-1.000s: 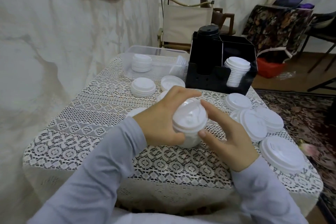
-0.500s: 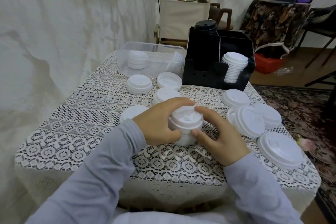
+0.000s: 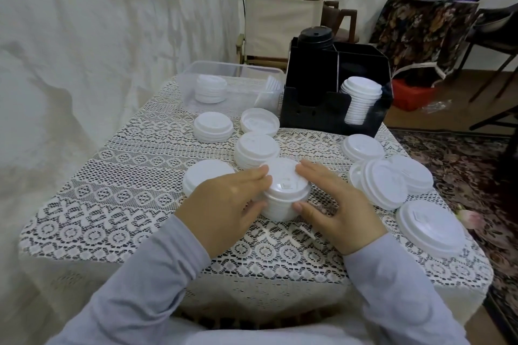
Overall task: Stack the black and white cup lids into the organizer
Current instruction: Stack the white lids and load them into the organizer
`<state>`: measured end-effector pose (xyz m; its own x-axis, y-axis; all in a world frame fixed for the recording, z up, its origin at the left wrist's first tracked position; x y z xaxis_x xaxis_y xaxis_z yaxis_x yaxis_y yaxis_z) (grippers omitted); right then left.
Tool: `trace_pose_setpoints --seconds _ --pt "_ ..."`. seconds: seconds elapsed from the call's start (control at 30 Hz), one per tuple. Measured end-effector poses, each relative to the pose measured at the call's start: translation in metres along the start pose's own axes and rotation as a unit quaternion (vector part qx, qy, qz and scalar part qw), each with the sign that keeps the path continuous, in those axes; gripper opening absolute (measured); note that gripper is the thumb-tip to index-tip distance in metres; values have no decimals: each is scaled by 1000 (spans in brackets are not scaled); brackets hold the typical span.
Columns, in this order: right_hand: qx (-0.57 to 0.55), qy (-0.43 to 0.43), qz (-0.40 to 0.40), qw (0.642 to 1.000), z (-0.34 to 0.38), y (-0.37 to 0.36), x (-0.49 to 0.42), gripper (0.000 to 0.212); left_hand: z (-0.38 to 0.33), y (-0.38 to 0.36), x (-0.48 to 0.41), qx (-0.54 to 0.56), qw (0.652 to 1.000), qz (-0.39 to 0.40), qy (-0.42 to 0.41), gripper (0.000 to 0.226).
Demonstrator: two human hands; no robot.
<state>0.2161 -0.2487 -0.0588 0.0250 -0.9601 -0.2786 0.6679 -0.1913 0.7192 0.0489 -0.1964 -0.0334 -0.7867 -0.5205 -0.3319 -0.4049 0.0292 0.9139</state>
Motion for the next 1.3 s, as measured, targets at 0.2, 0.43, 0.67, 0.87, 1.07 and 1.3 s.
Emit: trace_pose_setpoints --seconds 0.2,0.43,0.67,0.87,1.07,1.3 --pt "151 63 -34 986 8 -2 2 54 -10 0 -1 -35 999 27 14 42" --pt "211 64 -41 975 11 -4 2 51 -6 -3 1 -20 999 29 23 42" --pt "190 57 -50 979 12 -2 5 52 42 20 15 23 973 -53 223 71" --pt "161 48 -40 985 11 -2 5 55 73 1 20 111 950 84 280 91" --pt "150 49 -40 987 10 -2 6 56 80 1 16 119 948 82 284 94" --pt "94 97 -141 981 25 14 9 50 33 43 9 92 968 -112 205 87"
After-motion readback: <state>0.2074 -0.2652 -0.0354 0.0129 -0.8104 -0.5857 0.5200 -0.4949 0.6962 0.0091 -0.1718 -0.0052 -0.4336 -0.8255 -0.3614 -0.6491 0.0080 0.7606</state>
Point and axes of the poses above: each hand's wrist, its own x-axis away from the middle knuckle, its own y-axis out of the back of the hand, z = x × y, the point moved 5 cm from there along -x, towards the middle knuckle, and after that the axes turned 9 degrees about z, right-handed, at the moved point
